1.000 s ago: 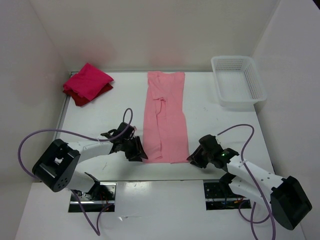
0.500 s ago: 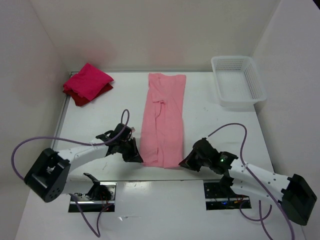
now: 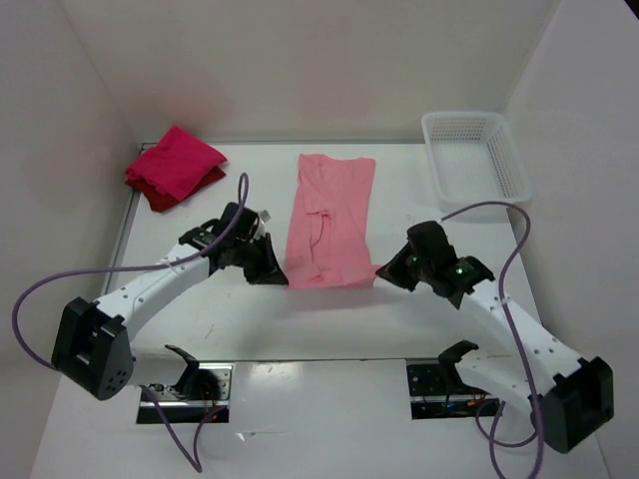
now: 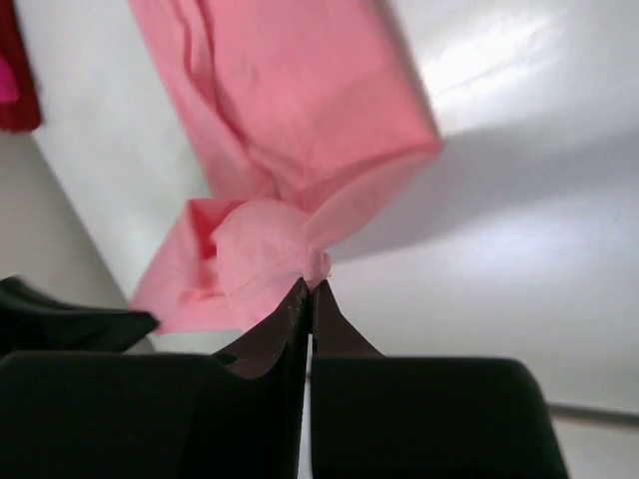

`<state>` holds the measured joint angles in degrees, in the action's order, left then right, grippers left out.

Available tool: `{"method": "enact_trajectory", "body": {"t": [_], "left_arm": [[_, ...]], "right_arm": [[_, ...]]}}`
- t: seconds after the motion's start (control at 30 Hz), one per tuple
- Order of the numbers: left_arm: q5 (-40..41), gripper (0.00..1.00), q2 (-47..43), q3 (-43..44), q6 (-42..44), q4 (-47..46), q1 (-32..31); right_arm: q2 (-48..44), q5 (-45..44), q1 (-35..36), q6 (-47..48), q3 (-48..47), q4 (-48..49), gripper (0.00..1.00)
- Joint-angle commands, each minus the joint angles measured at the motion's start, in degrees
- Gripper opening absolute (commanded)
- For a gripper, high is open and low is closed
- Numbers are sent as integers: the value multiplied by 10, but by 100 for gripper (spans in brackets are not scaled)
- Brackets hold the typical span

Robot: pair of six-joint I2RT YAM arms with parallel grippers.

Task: Fold and stack the t-shirts
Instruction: Fold the folded rectangular tshirt in 1/3 of the way

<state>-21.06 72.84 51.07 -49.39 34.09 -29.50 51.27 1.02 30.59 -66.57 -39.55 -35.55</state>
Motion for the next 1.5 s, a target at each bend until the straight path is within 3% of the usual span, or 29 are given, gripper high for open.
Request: {"method": "enact_trajectory", "body": {"t": [0.0,0.1,0.47,0.83,0.97,1.0,1.1,1.17,1.2,1.3,1.37,1.43,1.47], "left_arm": [[23,0,51,53,38,-32,54],[20,0,120,104,55,-68,100],[61,0,370,313,80,-110,112],[73,2,455,411,80,-157,131],[79,9,505,452,80,-162,137],[79,12,512,461,80,-162,137],[72,44,517,467,80,-196,137],[72,63,507,472,80,-201,137],[86,65,495,462,80,-208,142],[102,67,436,428,80,-220,147],[95,59,385,371,80,-241,147],[60,47,350,322,64,-261,132],[55,40,341,277,52,-268,120]], "right_arm": [[78,10,-59,148,-67,27,0],[171,19,-100,187,-113,71,0],[402,23,-160,245,-236,169,0],[530,50,-187,268,-350,183,0],[583,50,-193,268,-391,190,1],[607,57,-193,268,-411,190,1],[633,58,-193,268,-445,185,9],[639,52,-193,268,-456,179,20],[639,52,-193,273,-456,179,32],[605,58,-193,273,-456,175,44],[576,58,-193,280,-450,167,46],[554,58,-179,285,-436,167,43],[538,52,-171,285,-436,167,34]]}}
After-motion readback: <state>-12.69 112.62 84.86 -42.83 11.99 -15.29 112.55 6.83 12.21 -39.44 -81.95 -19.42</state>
